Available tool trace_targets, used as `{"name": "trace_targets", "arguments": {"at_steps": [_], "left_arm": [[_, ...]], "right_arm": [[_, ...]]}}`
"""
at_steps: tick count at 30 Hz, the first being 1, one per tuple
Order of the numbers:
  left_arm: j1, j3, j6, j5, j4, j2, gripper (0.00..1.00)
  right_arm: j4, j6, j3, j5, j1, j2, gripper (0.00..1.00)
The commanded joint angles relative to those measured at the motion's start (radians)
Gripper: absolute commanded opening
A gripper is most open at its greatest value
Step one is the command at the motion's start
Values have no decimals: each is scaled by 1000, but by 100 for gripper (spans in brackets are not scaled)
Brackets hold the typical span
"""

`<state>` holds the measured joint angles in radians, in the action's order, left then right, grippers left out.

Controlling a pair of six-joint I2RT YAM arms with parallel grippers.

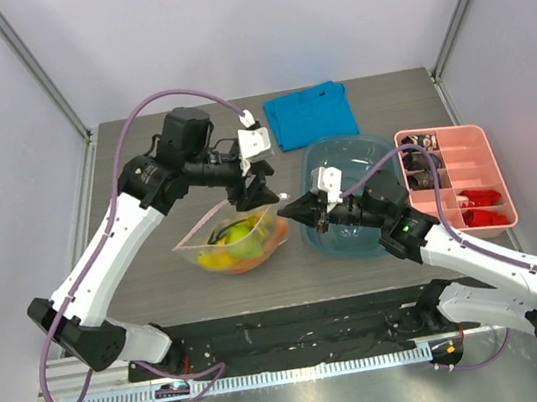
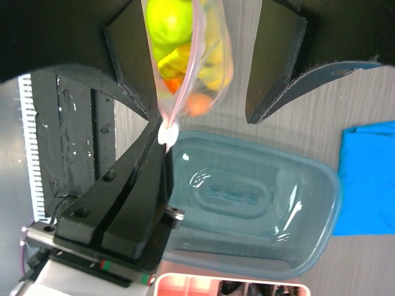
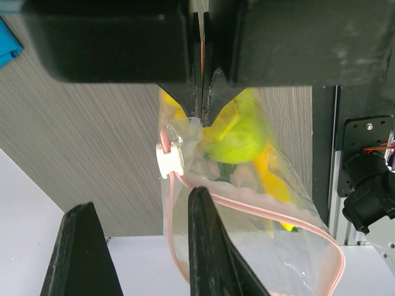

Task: Place the food in the zip-top bag and seal the zipper
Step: Zip the zipper food storage bag at the center of the board.

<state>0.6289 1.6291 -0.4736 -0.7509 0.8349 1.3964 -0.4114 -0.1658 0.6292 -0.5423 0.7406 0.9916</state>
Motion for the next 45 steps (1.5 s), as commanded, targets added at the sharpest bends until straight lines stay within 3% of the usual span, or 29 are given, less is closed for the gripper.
{"name": "trace_targets", "arguments": {"at_steps": [1, 6, 17, 23, 26, 32, 34, 35, 38, 41, 45], "left_arm": [[34, 67, -37, -4, 36, 9, 62], [75, 46, -14, 1, 15, 1, 59], [134, 5, -42, 122, 9, 10, 36], [130, 26, -103, 218, 70, 6, 6], [130, 26, -148, 240, 105, -13, 0], [126, 6, -122, 210, 127, -42, 0], [126, 2, -94, 180, 92, -51, 0], [126, 2, -86, 165, 83, -56, 0], [126, 20, -69, 118, 85, -47, 0], [127, 25, -65, 61, 90, -46, 0], [127, 32, -48, 5, 89, -43, 0]], "right_arm": [[-23, -18, 52, 22, 9, -30, 1], [-20, -17, 56, 24, 13, -31, 1], [-15, -11, 70, 31, 22, -28, 1], [-12, -18, 52, 61, 22, -50, 1], [-6, -17, 37, 82, 22, -70, 1], [32, -17, 39, 99, 22, -85, 1], [66, -23, 55, 71, 20, -74, 19], [75, -24, 63, 67, 22, -73, 37], [71, -34, 75, 70, 22, -70, 58], [72, -37, 96, 67, 22, -58, 71], [65, -29, 127, 24, 22, -36, 73]]}}
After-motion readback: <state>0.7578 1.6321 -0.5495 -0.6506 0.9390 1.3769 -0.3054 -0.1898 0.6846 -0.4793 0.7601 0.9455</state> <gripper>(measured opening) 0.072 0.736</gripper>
